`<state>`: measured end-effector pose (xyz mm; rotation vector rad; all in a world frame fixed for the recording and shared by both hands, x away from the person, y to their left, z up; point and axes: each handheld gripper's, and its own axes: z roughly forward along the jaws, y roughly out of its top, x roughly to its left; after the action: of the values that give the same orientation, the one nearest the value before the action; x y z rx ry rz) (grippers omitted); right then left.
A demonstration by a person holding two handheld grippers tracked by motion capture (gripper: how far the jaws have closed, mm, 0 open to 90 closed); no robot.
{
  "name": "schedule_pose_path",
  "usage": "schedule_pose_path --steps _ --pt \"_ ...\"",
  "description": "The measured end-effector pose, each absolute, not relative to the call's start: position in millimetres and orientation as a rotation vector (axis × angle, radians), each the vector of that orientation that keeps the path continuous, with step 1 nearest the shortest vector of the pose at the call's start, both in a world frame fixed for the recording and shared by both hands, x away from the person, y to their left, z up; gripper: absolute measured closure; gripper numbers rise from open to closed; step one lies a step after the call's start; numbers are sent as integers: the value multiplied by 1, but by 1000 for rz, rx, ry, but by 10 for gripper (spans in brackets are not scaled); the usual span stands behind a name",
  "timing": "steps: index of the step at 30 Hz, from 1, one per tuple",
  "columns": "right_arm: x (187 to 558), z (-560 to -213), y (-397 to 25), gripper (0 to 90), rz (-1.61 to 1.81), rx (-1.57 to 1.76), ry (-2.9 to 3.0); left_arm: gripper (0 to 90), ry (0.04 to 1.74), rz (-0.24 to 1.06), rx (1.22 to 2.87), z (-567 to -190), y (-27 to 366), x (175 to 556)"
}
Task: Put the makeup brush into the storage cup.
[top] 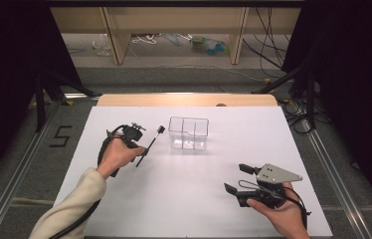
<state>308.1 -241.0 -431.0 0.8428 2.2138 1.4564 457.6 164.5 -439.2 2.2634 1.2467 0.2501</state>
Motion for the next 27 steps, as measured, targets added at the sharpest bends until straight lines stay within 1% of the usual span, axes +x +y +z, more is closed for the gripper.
schedule_pose_path --steps 6,10,13,17,22,27 --pt "308 -430 -242 204 1440 845 2221 855 1200 306 2172 -436 172 450" --pt "309 -432 -241 205 1472 838 2206 855 1139 362 2096 -436 176 443" --pt "308 -431 -241 205 1461 844 2214 855 1070 391 2109 -432 180 438" --pt "308 -431 -241 206 1461 842 2213 855 1072 410 1990 -432 181 433" --pt "308 -431 -241 207 1463 841 2213 856 1039 428 1897 -431 187 428" --pt "310 -433 -240 207 1485 826 2198 855 1019 453 1848 -433 193 421"
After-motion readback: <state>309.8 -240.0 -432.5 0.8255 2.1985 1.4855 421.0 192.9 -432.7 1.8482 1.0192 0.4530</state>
